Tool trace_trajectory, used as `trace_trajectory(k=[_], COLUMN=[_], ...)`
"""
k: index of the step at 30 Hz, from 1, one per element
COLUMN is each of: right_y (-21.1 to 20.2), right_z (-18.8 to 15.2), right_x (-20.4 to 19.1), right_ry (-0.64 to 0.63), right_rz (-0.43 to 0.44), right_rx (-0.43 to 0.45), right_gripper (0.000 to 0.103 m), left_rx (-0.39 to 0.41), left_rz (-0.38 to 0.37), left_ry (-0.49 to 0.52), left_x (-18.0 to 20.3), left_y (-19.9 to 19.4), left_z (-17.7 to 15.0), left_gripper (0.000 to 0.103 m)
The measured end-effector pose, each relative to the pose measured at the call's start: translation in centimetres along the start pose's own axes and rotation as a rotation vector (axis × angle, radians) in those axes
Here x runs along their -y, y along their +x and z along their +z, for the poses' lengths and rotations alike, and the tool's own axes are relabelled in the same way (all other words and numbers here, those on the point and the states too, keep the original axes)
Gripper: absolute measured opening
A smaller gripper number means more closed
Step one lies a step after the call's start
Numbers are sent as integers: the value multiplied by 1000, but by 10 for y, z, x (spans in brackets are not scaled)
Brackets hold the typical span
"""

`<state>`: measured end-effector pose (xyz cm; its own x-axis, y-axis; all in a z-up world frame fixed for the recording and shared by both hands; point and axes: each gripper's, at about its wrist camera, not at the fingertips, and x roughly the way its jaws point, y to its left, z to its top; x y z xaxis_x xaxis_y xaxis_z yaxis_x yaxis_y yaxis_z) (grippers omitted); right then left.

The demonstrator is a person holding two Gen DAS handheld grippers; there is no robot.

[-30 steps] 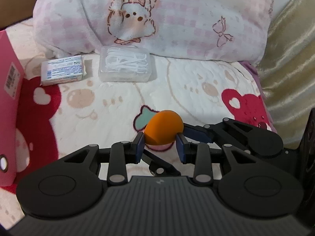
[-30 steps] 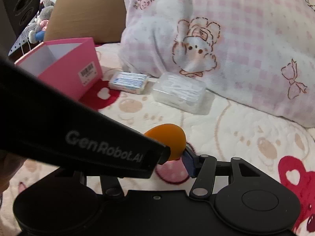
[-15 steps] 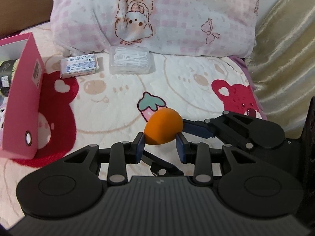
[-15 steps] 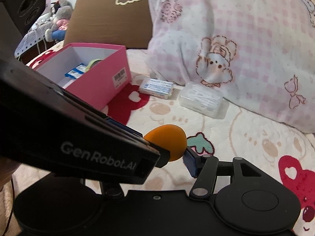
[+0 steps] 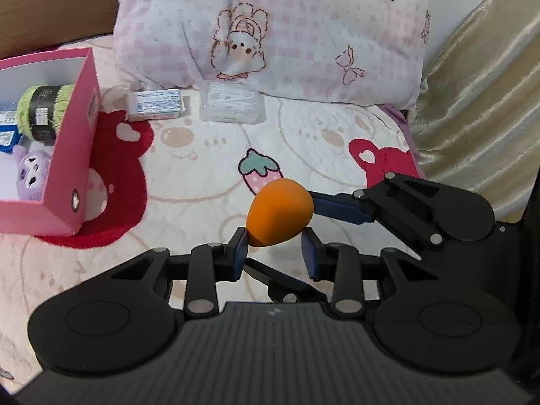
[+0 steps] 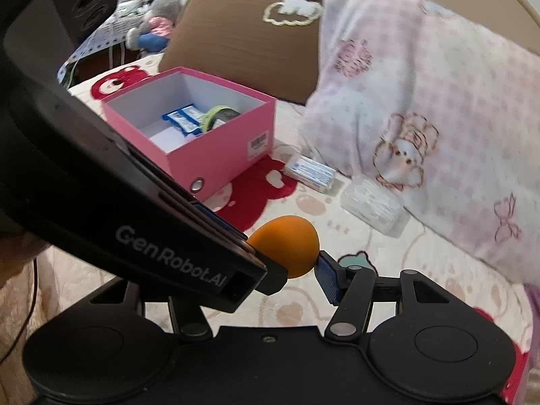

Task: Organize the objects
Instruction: 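Lift the orange sponge with the left gripper and carry it over the box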

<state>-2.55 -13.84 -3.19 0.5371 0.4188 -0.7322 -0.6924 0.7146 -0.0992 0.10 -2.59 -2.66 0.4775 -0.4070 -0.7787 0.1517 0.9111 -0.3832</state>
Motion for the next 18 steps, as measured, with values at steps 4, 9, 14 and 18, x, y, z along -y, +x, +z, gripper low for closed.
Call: trace_trajectory(k=[4, 9, 14, 18], right_y=[-4, -8, -11, -11], right_z=[2, 4, 6, 8], right_x=[-9, -22, -35, -43], right_ry=[-27, -68, -107, -133], right_rz=[19, 38, 62, 83], right_rx=[-1, 3, 14, 21], right_gripper=[64, 64, 64, 64], left_rx=[4, 8, 12, 19], left_rz=[9, 24, 46, 61], left_ry=[-4, -4, -9, -21], left_x=[-3, -7, -12, -19], left_y=[-10, -22, -35, -45], left_z=[-7, -16, -23, -30], left_gripper=[33, 33, 33, 33])
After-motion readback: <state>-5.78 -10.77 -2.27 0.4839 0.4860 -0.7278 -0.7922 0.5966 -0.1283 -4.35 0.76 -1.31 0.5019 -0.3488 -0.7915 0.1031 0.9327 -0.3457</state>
